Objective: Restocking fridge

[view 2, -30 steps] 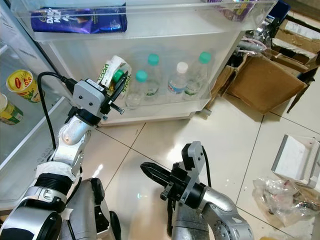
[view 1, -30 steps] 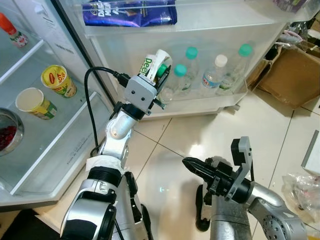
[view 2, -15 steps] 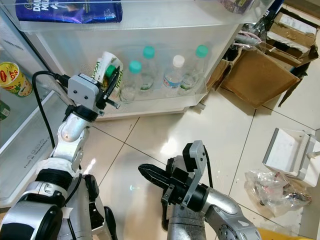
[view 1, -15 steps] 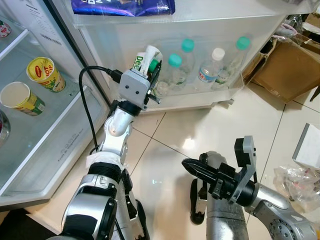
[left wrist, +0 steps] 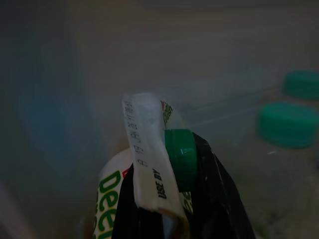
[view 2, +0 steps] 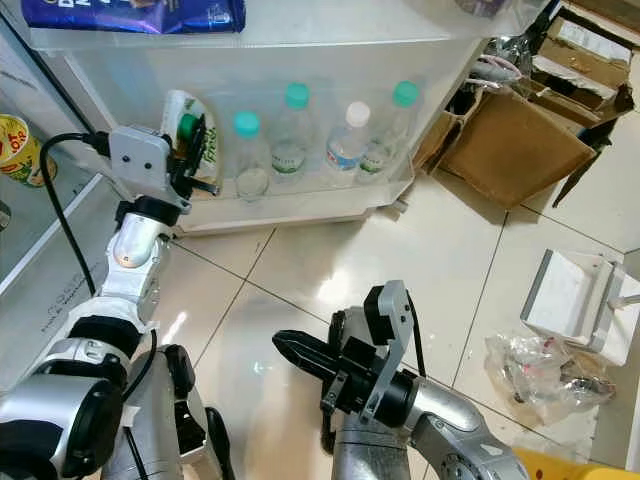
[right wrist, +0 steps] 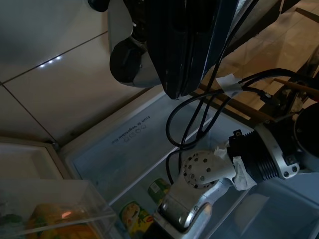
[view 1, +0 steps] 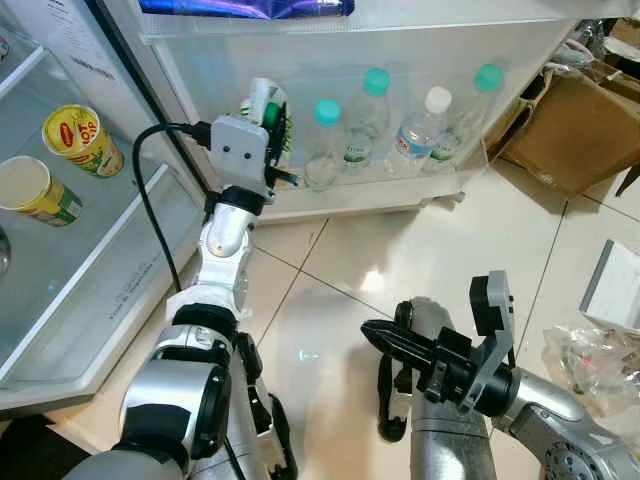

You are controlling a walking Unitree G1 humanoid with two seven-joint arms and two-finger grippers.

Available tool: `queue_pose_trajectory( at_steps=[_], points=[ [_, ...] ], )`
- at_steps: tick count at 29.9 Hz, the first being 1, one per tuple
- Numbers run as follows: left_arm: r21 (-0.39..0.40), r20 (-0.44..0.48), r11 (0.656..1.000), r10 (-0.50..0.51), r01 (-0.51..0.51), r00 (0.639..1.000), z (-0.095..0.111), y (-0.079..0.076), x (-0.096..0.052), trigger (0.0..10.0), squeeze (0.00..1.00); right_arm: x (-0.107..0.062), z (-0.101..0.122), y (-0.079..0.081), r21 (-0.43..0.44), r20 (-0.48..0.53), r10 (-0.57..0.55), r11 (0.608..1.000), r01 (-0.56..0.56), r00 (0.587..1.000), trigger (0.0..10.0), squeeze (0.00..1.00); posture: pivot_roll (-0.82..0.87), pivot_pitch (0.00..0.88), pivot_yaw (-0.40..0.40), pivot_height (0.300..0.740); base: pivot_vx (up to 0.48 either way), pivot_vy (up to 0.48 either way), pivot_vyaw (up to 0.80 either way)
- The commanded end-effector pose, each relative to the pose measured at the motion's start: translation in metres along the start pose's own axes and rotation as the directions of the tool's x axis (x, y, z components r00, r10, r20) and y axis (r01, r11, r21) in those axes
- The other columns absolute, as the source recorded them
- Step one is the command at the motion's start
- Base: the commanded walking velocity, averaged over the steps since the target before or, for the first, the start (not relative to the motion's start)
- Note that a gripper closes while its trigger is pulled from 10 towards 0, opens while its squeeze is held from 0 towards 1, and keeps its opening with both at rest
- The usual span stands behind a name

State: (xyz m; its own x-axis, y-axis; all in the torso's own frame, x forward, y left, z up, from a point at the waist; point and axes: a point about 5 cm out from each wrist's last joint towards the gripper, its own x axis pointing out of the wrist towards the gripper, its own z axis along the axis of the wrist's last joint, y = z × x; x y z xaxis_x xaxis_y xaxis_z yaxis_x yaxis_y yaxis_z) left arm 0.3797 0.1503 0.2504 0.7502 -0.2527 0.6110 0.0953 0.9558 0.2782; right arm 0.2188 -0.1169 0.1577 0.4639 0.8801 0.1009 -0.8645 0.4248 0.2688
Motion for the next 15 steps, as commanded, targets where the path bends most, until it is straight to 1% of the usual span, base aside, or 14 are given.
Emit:
queue_pose_trajectory(
  at_steps=[1, 3, 7, 9, 11, 15],
  points=[
    [0.025, 0.004, 1.000, 0.017, -0.018, 1.000, 0.001, 0.008, 0.000, 10.0, 0.00, -0.002, -0.004, 0.005, 0.022, -0.022, 0.010, 1.000, -0.009, 1.000, 10.0, 0.00, -0.30, 0.592, -0.048, 0.550, 0.000, 0.000, 0.00],
    [0.018, -0.013, 0.999, 0.037, -0.037, 0.999, -0.002, 0.012, 0.000, 10.0, 0.00, -0.002, -0.003, 0.006, 0.021, -0.022, 0.010, 1.000, -0.010, 1.000, 10.0, 0.00, -0.30, 0.592, -0.048, 0.550, 0.000, 0.000, 0.00],
    [-0.003, -0.035, 0.998, 0.060, -0.061, 0.998, -0.006, 0.014, -0.001, 10.0, 0.00, -0.001, -0.003, 0.006, 0.020, -0.022, 0.010, 1.000, -0.010, 1.000, 10.0, 0.00, -0.30, 0.592, -0.044, 0.550, 0.000, 0.000, 0.00],
    [-0.038, -0.055, 0.996, 0.081, -0.083, 0.995, -0.009, 0.015, -0.002, 10.0, 0.00, -0.001, -0.003, 0.006, 0.019, -0.023, 0.011, 1.000, -0.010, 1.000, 10.0, 0.00, -0.30, 0.592, -0.043, 0.550, 0.000, 0.000, 0.00],
    [-0.056, -0.079, 0.995, 0.081, -0.086, 0.994, -0.013, 0.014, -0.004, 10.0, 0.00, -0.001, -0.002, 0.006, 0.018, -0.024, 0.010, 1.000, -0.010, 1.000, 10.0, 0.00, -0.30, 0.593, -0.042, 0.550, 0.000, 0.000, 0.00],
    [-0.061, -0.108, 0.995, 0.077, -0.084, 0.991, -0.018, 0.012, -0.008, 10.0, 0.00, -0.001, -0.002, 0.006, 0.017, -0.024, 0.009, 1.000, -0.009, 1.000, 10.0, 0.00, -0.30, 0.592, -0.042, 0.550, 0.000, 0.000, 0.00]
  ],
)
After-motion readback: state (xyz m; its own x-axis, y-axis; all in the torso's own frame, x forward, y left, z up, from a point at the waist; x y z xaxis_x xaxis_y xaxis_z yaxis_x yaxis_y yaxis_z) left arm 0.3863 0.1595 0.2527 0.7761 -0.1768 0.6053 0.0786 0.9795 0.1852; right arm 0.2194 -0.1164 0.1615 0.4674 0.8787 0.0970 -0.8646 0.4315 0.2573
